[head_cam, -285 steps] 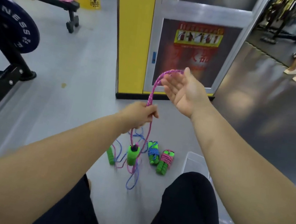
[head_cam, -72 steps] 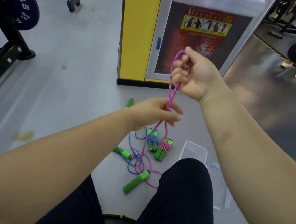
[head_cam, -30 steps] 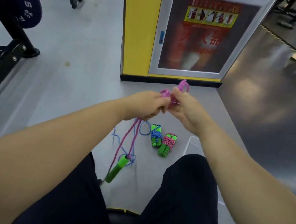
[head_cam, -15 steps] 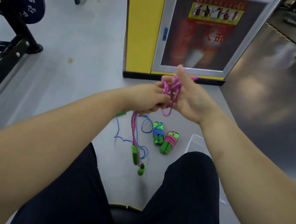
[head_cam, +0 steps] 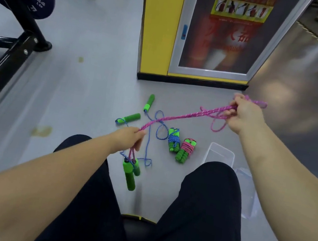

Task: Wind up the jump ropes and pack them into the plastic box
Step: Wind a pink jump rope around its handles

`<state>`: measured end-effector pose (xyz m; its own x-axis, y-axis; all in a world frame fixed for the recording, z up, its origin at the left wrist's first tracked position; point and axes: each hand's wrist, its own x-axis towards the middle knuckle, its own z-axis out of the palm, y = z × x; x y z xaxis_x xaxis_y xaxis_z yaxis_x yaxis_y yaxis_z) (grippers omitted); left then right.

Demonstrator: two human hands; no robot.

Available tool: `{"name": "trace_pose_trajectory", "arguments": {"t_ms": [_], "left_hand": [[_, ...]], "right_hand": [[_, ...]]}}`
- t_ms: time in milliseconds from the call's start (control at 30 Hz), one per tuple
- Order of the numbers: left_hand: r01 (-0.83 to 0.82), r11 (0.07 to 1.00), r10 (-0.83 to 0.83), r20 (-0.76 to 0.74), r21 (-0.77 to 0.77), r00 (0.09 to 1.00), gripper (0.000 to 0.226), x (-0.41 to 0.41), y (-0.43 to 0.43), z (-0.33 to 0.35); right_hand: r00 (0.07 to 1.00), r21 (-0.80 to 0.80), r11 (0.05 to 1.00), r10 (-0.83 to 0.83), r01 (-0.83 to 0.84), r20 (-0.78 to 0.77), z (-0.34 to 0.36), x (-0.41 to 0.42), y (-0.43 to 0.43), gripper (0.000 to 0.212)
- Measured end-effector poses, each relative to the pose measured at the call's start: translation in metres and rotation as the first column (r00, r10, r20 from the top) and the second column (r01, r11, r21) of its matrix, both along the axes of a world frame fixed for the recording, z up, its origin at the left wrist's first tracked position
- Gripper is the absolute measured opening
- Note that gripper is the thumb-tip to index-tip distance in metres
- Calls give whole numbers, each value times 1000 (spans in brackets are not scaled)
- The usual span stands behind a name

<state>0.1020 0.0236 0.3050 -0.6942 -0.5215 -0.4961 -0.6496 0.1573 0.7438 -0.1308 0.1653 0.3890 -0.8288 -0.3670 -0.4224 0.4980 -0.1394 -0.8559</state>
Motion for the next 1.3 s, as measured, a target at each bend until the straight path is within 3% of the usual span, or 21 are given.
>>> {"name": "trace_pose_trajectory", "arguments": {"t_ms": [67, 133, 267, 333, 400, 433, 567, 700, 733, 867, 967, 1033, 1067, 1167, 1200, 1300], "left_hand": [[-197, 956, 227, -122, 218, 966, 38, -12, 0, 11], [-275, 903, 345, -178, 329, 921, 38, -26, 0, 28], [-280, 854, 413, -243, 439, 878, 41, -44, -4, 65], [-261, 837, 420, -260, 481, 870, 41, -47, -4, 79], [-227, 825, 414, -281, 518, 866, 42, -48, -3, 92], [-211, 816, 413, -287, 538, 864, 42, -49, -1, 98], [-182, 794, 430, -324, 580, 843, 43, -52, 4, 114], [-239, 878, 396, -345, 415, 851, 39, -48, -4, 121], [-245, 898, 376, -348, 366, 859, 38, -46, -6, 121], [-246, 935, 326, -344, 256, 881, 36, -42, -8, 119], [-237, 907, 363, -360, 348, 859, 36, -47, -2, 121], [-226, 891, 376, -359, 394, 854, 37, -52, 6, 122], [-215, 886, 375, -362, 411, 853, 37, -54, 10, 123], [-163, 881, 348, -376, 443, 859, 37, -59, 19, 124], [-144, 889, 330, -390, 435, 860, 37, -60, 20, 125], [-190, 902, 362, -438, 389, 823, 38, -55, 14, 117]], "right_hand": [[984, 143, 977, 168, -159, -55, -21, 7, 11, 20], [898, 299, 880, 421, -369, -129, -41, 24, 14, 7], [725, 381, 694, 684, -611, -83, -79, 66, 5, 33], [583, 492, 529, 811, -692, -51, -88, 83, -1, 52], [445, 587, 393, 894, -708, -62, -89, 97, -7, 49], [413, 611, 372, 907, -699, -81, -88, 102, -11, 41], [430, 772, 456, 864, -443, -263, -89, 105, -25, 33], [676, 590, 651, 702, -478, -226, -89, 93, -21, 18], [690, 589, 662, 687, -464, -229, -87, 89, -19, 17], [573, 747, 571, 757, -342, -316, -74, 75, -13, 22], [571, 648, 640, 736, -413, -364, -62, 70, -11, 15], [548, 535, 630, 769, -564, -329, -59, 73, -13, 2], [520, 500, 608, 792, -616, -321, -58, 76, -15, 8], [438, 599, 572, 818, -561, -372, -54, 93, -20, 8], [421, 643, 574, 816, -507, -396, -54, 97, -22, 19], [516, 573, 665, 742, -479, -429, -48, 101, -27, 33]]}}
